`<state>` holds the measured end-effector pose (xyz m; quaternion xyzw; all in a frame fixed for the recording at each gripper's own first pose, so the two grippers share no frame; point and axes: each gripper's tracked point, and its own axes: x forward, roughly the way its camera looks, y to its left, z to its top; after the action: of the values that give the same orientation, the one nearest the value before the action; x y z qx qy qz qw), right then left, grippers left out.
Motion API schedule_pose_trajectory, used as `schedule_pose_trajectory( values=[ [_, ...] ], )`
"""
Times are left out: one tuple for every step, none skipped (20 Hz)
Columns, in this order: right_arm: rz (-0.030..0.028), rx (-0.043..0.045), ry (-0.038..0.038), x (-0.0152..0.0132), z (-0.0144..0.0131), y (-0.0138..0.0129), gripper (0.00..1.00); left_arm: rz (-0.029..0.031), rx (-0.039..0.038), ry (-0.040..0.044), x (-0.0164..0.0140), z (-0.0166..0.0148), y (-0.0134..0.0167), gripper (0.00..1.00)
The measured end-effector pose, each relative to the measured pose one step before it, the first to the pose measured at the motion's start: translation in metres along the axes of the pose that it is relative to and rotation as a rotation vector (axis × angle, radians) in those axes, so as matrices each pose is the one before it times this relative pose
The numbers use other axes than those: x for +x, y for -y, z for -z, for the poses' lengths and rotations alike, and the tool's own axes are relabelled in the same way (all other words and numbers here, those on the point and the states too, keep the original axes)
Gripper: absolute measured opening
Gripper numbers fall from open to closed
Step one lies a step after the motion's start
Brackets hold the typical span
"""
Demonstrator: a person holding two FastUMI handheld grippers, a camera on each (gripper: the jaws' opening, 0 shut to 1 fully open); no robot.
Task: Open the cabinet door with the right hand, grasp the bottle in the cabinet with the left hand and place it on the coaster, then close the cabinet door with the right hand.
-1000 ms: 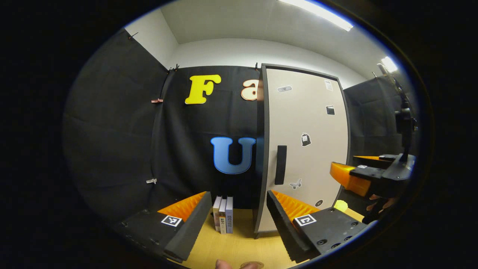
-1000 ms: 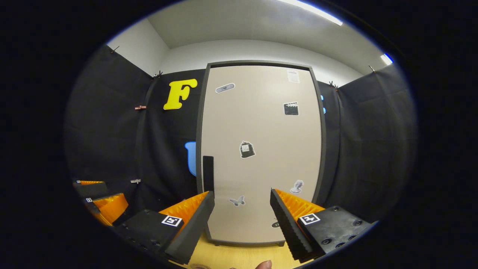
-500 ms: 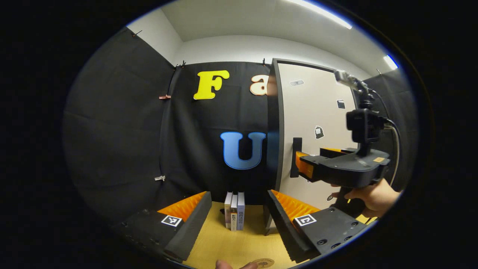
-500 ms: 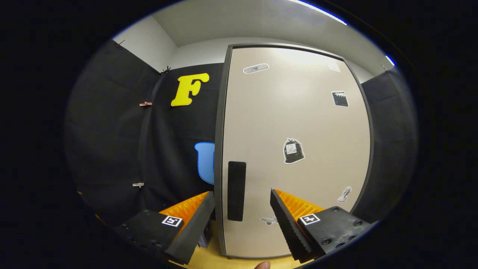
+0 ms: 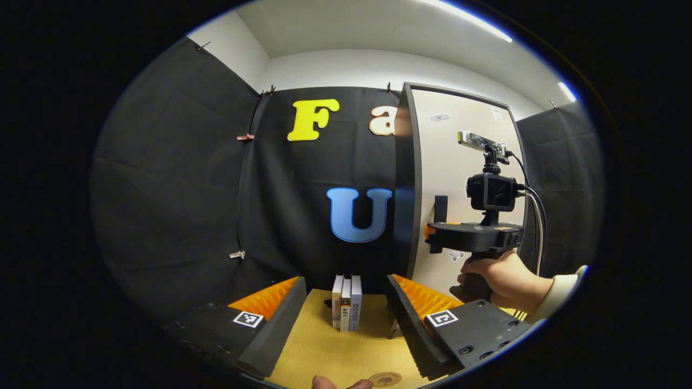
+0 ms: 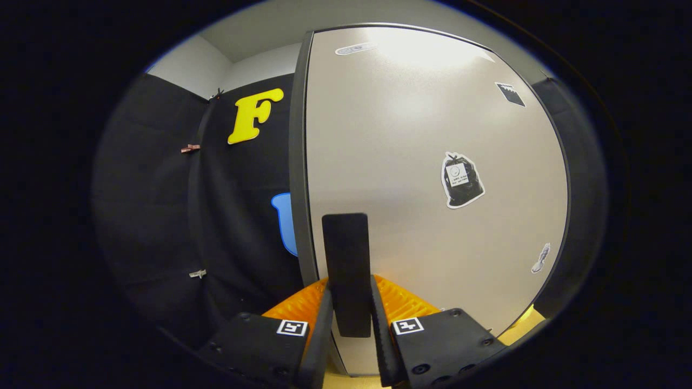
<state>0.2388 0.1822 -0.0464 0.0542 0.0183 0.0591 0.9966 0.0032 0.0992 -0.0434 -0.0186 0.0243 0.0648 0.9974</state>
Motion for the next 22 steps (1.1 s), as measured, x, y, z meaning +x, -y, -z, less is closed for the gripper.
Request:
schedule_pose_trajectory(
  values=[
    [0.00884, -0.00881, 0.00071, 0.00350, -0.00333, 0.00511, 0.44, -0.00249, -0.00536, -0.00159, -0.00136, 0.00172, -0.00102, 0.94],
    [0.00560, -0.00692, 0.00421, -0.00005, 0.00268, -0.00247, 0.34, 0.00040, -0.00506, -0.00332, -0.00050, 0.00006, 0.00001, 0.94],
    [-0.00527, -0.00816, -0.00288, -0.00435, -0.00099, -0.00130, 0.33, -0.00189, -0.00271, -0.00095, -0.00059, 0.00091, -0.00070, 0.94],
    [-0.01418, -0.01362, -0.00420, 0.00002, 0.00124, -0.00046, 0.27, -0.00220, -0.00158, 0.00078, -0.00128, -0.00086, -0.00108, 0.94],
    [-0.01664, -0.00334, -0.00446, -0.00138, -0.00034, -0.00028, 0.23, -0.00171, -0.00050, 0.00105, -0.00153, -0.00039, 0.00071, 0.94],
    [-0.01763, 0.00463, -0.00566, -0.00056, 0.00017, -0.00015, 0.20, -0.00057, 0.00025, 0.00165, -0.00095, -0.00117, -0.00006, 0.94],
    [-0.01862, 0.00210, -0.00707, -0.00134, 0.00053, -0.00061, 0.20, -0.00048, 0.00159, 0.00277, -0.00028, -0.00090, 0.00047, 0.94],
    [-0.01903, 0.00101, -0.00584, -0.00273, -0.00004, -0.00096, 0.20, -0.00180, 0.00209, 0.00320, 0.00035, -0.00169, 0.00007, 0.94],
    [-0.01581, 0.00085, -0.00508, -0.00543, -0.00096, -0.00124, 0.20, -0.00005, 0.00157, 0.00231, 0.00042, -0.00094, 0.00031, 0.94],
    [-0.01547, 0.00082, 0.00232, -0.00733, -0.00293, -0.00266, 0.20, 0.00251, 0.00104, 0.00246, -0.00031, -0.00239, 0.00165, 0.94],
    [-0.01508, 0.00209, 0.00224, -0.00867, -0.00186, -0.00156, 0.20, 0.00179, 0.00207, 0.00419, -0.00163, -0.00124, 0.00212, 0.94],
    [-0.01575, 0.00239, 0.00057, -0.00761, -0.00143, -0.00104, 0.20, 0.00181, 0.00256, 0.00379, -0.00060, -0.00225, 0.00190, 0.94],
    [-0.01436, 0.00436, -0.00015, -0.00699, -0.00190, -0.00084, 0.20, 0.00272, 0.00346, 0.00370, -0.00329, 0.00027, 0.00318, 0.94],
    [-0.01392, 0.00497, -0.00254, -0.00652, -0.00031, -0.00116, 0.20, 0.00135, 0.00220, 0.00244, -0.00254, -0.00140, 0.00281, 0.94],
    [-0.01558, 0.00040, -0.00615, -0.00683, -0.00197, -0.00252, 0.20, -0.00046, 0.00104, 0.00289, -0.00292, -0.00068, 0.00176, 0.94],
    [-0.01331, 0.00224, -0.00339, -0.00229, -0.00012, 0.00072, 0.20, -0.00178, -0.00024, 0.00504, -0.00196, -0.00194, 0.00151, 0.94],
    [-0.01264, -0.00026, -0.00628, -0.00584, -0.00025, 0.00002, 0.20, -0.00092, -0.00132, 0.00840, -0.00170, -0.00203, 0.00282, 0.94],
    [-0.00975, -0.00118, -0.00403, -0.00997, -0.00029, -0.00140, 0.20, 0.00245, -0.00079, 0.00545, -0.00149, -0.00250, 0.00281, 0.94],
    [-0.00786, 0.00030, 0.00068, -0.00975, -0.00042, 0.00028, 0.20, 0.00143, 0.00005, 0.00583, -0.00141, -0.00039, 0.00360, 0.94],
    [-0.00855, 0.00487, 0.00019, -0.01153, 0.00205, -0.00036, 0.20, 0.00356, -0.00015, 0.00337, -0.00145, -0.00285, 0.00422, 0.94],
    [-0.00674, 0.00848, 0.00152, -0.01239, 0.00124, -0.00074, 0.20, 0.00381, -0.00050, 0.00230, -0.00155, 0.00015, 0.00344, 0.94],
    [-0.00599, 0.00501, -0.00309, -0.00896, -0.00030, 0.00182, 0.20, 0.00392, -0.00143, 0.00134, -0.00058, -0.00086, 0.00435, 0.94]
  ],
)
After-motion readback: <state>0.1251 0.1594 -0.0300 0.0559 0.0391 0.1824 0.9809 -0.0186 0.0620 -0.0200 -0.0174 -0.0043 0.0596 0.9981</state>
